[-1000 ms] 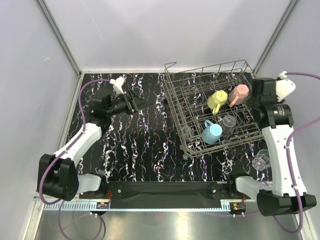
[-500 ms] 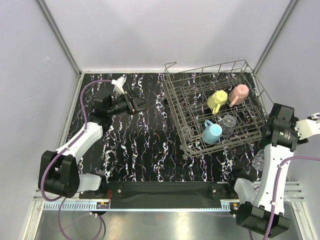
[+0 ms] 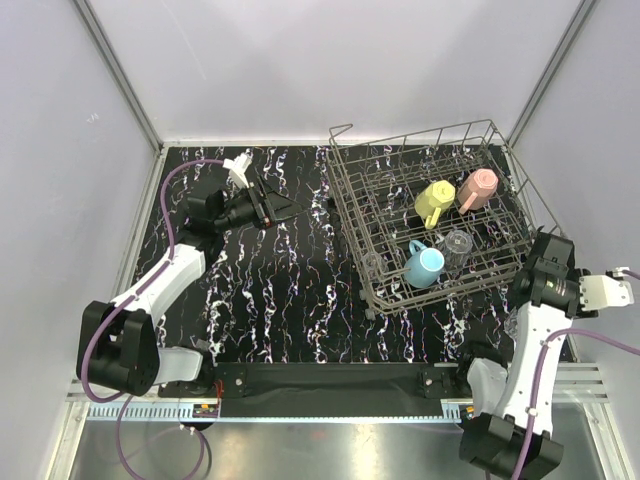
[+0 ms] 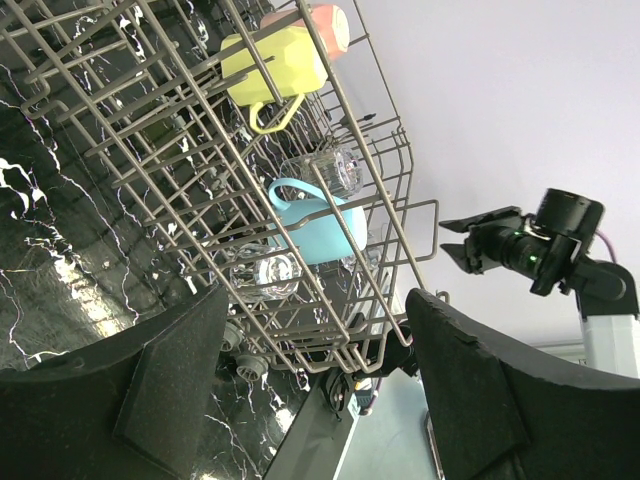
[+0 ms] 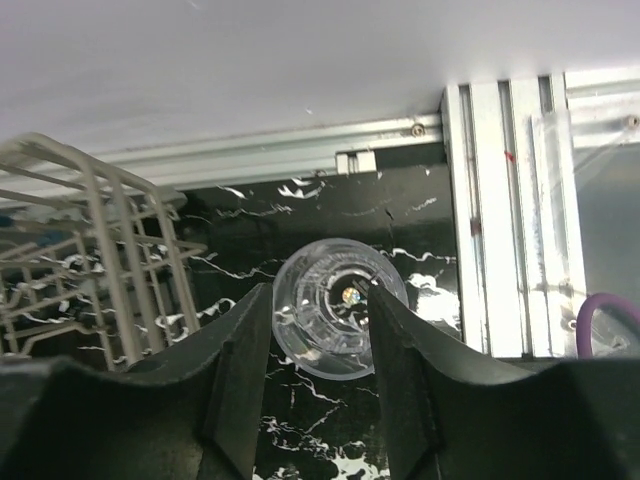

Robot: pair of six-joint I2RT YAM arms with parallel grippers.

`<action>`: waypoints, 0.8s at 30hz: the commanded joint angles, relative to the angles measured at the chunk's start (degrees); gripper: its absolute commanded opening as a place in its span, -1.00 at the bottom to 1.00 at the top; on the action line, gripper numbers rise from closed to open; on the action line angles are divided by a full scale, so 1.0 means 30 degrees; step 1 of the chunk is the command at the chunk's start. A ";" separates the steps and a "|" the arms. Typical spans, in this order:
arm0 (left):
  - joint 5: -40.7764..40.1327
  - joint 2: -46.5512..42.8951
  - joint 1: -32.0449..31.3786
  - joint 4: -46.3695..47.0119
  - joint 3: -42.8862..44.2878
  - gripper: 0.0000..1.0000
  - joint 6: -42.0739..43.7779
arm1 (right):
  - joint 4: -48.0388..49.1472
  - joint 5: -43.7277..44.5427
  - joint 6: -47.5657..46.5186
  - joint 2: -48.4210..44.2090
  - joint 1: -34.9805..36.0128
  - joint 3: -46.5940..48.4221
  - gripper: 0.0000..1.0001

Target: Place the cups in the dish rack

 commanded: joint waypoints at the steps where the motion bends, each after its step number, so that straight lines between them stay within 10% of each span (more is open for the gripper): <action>1: 0.0496 0.0134 -0.0020 0.0912 0.0028 0.54 -0.0066 | 0.0192 -0.0610 0.0946 0.1119 -0.0185 -0.0536 -0.01; 24: 0.0730 0.0692 -0.0284 0.0970 0.0058 0.54 -0.0183 | 0.2125 -0.7027 -0.0287 0.4755 -0.5254 -0.0861 0.19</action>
